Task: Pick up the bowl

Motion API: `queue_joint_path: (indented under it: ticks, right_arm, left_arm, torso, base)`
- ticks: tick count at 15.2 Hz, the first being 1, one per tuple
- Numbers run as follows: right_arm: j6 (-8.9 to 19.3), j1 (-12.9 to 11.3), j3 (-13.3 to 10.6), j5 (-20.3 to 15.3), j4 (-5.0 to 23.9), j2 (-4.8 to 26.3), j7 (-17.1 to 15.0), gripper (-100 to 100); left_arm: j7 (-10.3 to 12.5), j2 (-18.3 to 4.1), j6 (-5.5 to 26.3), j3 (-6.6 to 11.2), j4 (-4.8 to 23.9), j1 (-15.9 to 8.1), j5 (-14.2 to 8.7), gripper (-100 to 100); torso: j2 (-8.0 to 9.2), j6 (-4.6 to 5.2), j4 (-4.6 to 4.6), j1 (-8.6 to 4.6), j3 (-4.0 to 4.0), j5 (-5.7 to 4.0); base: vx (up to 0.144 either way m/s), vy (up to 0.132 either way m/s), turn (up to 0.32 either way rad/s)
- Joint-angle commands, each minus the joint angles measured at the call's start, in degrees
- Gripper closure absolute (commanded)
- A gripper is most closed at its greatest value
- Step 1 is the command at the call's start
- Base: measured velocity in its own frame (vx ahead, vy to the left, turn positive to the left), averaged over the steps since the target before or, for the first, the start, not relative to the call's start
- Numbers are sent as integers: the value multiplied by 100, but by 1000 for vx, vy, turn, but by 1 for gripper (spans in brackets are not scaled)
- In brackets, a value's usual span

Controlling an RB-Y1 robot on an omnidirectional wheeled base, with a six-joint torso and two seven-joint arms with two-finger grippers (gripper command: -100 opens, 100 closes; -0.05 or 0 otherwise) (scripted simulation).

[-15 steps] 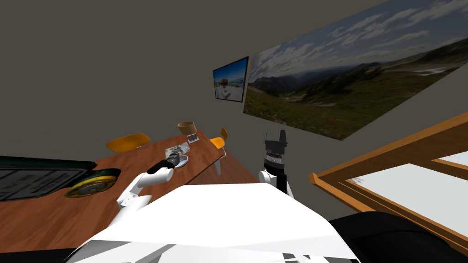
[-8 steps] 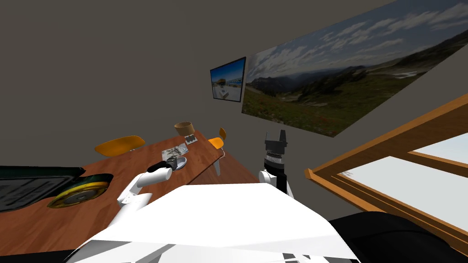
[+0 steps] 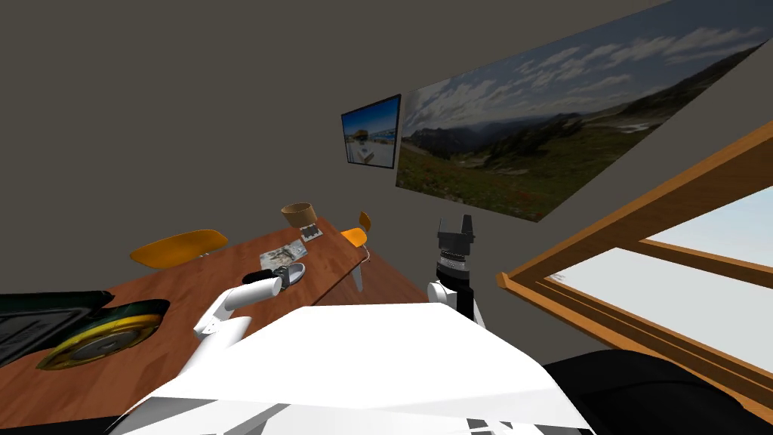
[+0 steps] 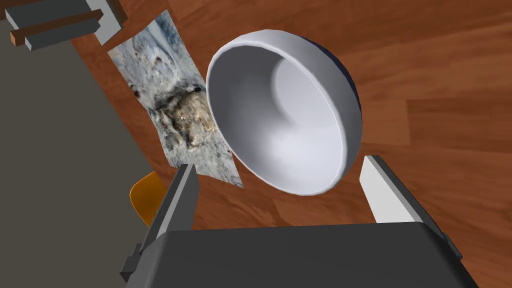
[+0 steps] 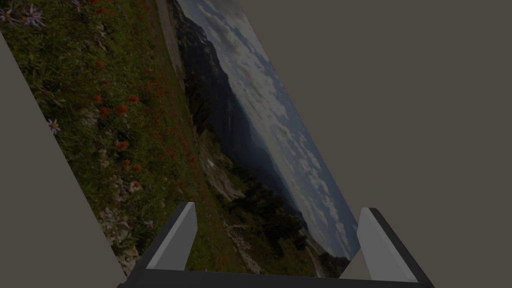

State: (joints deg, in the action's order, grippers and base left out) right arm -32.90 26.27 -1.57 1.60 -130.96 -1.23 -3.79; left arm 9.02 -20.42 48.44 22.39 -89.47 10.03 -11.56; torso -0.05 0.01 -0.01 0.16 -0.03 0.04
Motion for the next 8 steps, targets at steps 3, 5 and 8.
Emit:
queue_joint_path:
  ticks: [3, 5, 8]
  right_arm:
    - [0, 0, 0, 0, 0, 0, 0, 0]
    - [0, 0, 0, 0, 0, 0, 0, 0]
    - [0, 0, 0, 0, 0, 0, 0, 0]
  left_arm:
    - [61, 30, 461, 129, 169, -94, -34, -100]
    - [85, 41, 650, 192, 282, -148, -57, -100]
    - [107, 52, 822, 249, 385, -198, -78, -100]
  torso:
    - [0, -2, 0, -2, 0, -1]
    - [-1, -1, 0, -3, -1, -1]
    - [-1, 0, 0, -2, -1, 0]
  base:
    - [3, 23, -52]
    - [5, 22, -73]
    - [4, 26, -77]
